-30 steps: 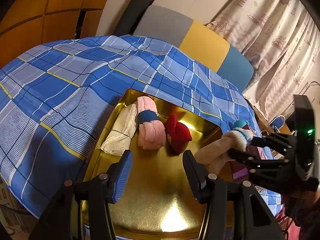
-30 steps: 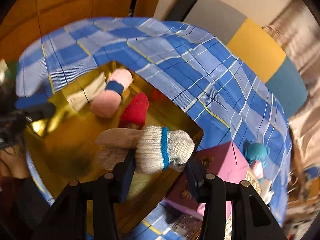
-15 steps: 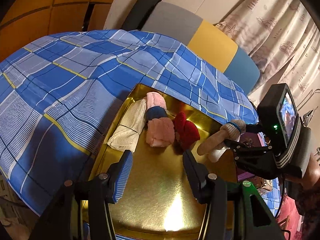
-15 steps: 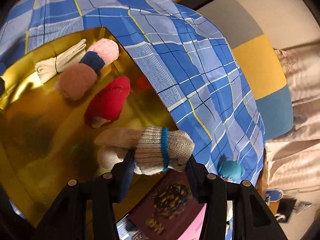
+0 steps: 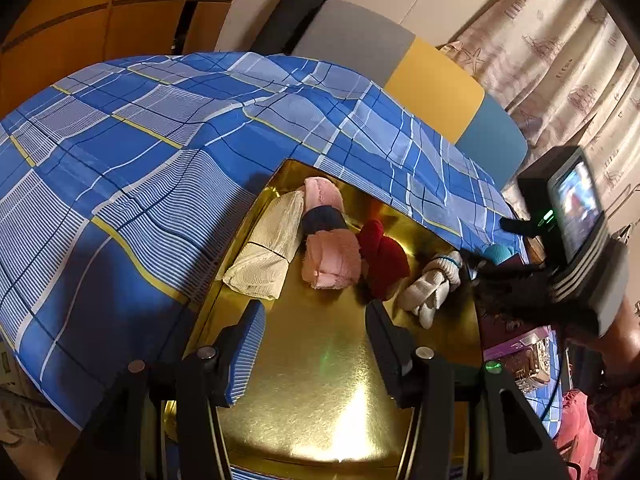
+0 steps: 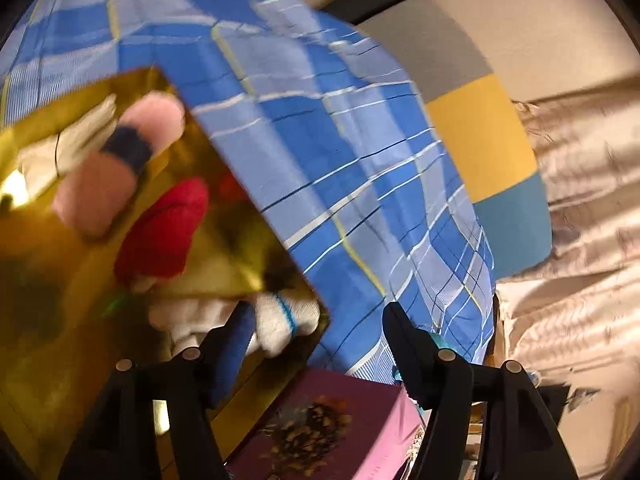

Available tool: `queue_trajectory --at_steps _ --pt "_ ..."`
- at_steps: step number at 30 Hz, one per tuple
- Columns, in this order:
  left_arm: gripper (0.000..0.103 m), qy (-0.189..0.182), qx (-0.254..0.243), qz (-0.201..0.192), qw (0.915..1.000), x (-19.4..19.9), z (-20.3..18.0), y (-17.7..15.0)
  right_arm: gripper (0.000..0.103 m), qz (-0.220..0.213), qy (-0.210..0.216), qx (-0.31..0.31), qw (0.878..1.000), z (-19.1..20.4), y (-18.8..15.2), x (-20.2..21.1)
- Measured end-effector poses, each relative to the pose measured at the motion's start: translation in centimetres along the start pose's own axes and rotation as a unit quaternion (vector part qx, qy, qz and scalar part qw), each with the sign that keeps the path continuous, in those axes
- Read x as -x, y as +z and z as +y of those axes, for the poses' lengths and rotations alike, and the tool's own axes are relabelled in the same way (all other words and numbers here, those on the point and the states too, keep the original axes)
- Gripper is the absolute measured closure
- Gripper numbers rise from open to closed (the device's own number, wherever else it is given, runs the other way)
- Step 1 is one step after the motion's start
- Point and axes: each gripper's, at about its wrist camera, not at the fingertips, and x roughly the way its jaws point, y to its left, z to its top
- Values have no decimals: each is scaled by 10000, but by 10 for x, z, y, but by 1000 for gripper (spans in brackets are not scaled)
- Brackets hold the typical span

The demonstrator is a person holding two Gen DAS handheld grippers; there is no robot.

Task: Organize soft objects
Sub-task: 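Move the right tool past the pink box toward the items on the bedspread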

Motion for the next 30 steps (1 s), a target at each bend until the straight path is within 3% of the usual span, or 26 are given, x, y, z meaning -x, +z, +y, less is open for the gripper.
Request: queue_trajectory --at_steps 5,11,20,26,30 --pt "50 -65 -99 51 9999 -2 -5 -3 36 -345 465 -1045 9928 -30 -9 26" --pt "50 -210 -317 104 9992 -4 -18 -9 34 -672 1239 -2279 9634 -52 -42 55" --pt "44 -437 -740 199 9961 -5 -42 -23 34 -959 1797 -3024 9312 -48 -108 86" --pt "41 -689 -1091 298 9912 -7 -62 -37 34 -969 1687 -3566 9138 -60 -166 93" --pt "41 -778 -1291 337 9880 -7 -73 -46 34 -938 1421 -4131 8946 -83 -210 97"
